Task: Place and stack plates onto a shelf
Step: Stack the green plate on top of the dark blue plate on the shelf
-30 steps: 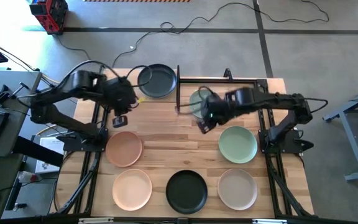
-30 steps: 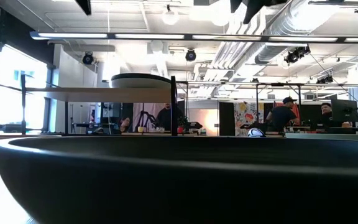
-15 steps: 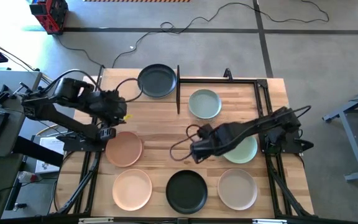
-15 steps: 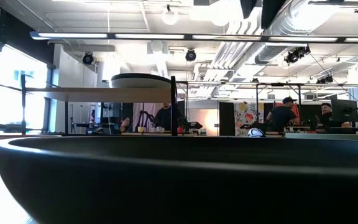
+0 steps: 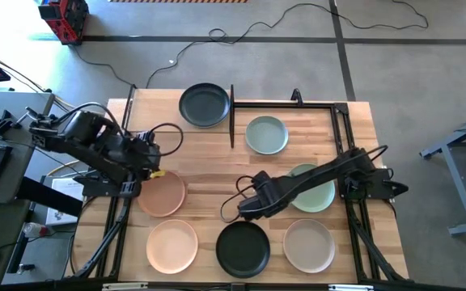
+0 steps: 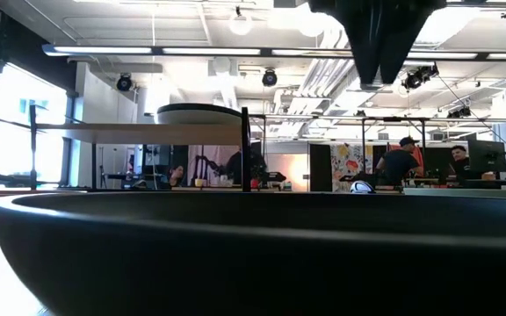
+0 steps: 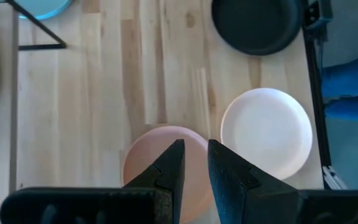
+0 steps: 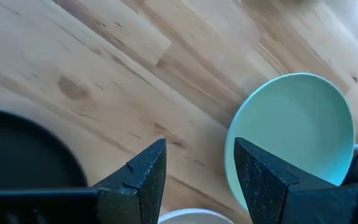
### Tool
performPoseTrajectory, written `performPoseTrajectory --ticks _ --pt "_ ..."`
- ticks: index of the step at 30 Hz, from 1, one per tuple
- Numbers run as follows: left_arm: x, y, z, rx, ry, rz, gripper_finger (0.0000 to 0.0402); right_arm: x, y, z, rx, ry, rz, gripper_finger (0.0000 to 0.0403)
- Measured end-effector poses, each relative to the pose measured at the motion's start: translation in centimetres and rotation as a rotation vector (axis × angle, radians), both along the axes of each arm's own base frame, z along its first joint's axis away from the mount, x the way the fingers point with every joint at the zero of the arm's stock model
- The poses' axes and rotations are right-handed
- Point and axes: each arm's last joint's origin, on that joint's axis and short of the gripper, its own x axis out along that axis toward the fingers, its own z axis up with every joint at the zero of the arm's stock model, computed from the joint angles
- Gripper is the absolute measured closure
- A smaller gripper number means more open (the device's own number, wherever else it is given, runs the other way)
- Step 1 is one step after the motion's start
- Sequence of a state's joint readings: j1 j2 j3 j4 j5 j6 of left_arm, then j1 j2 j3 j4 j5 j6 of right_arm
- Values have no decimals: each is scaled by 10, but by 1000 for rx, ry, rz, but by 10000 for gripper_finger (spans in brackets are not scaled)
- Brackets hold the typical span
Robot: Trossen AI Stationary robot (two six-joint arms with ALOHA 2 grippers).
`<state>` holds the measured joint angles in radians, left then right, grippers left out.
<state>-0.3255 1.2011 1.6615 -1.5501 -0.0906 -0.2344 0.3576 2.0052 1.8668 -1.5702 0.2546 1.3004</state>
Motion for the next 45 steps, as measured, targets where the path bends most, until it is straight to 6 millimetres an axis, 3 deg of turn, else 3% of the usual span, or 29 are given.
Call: performPoseTrajectory --ticks 11,16,21,29,45 --pt "-3 -11 1 7 -16 -38 342 13 0 -34 -24 106 37 236" --pt "-4 -12 1 13 -18 -47 342 -1 -6 -53 -2 223 15 236" --pt "-3 -12 1 35 -26 -35 342 -19 -12 -56 19 269 -5 236" --pt "-3 -11 1 51 -31 -27 342 -39 -31 -71 103 160 -46 236" --pt "-4 -11 1 52 -30 -27 342 -55 -42 -114 172 144 -78 236"
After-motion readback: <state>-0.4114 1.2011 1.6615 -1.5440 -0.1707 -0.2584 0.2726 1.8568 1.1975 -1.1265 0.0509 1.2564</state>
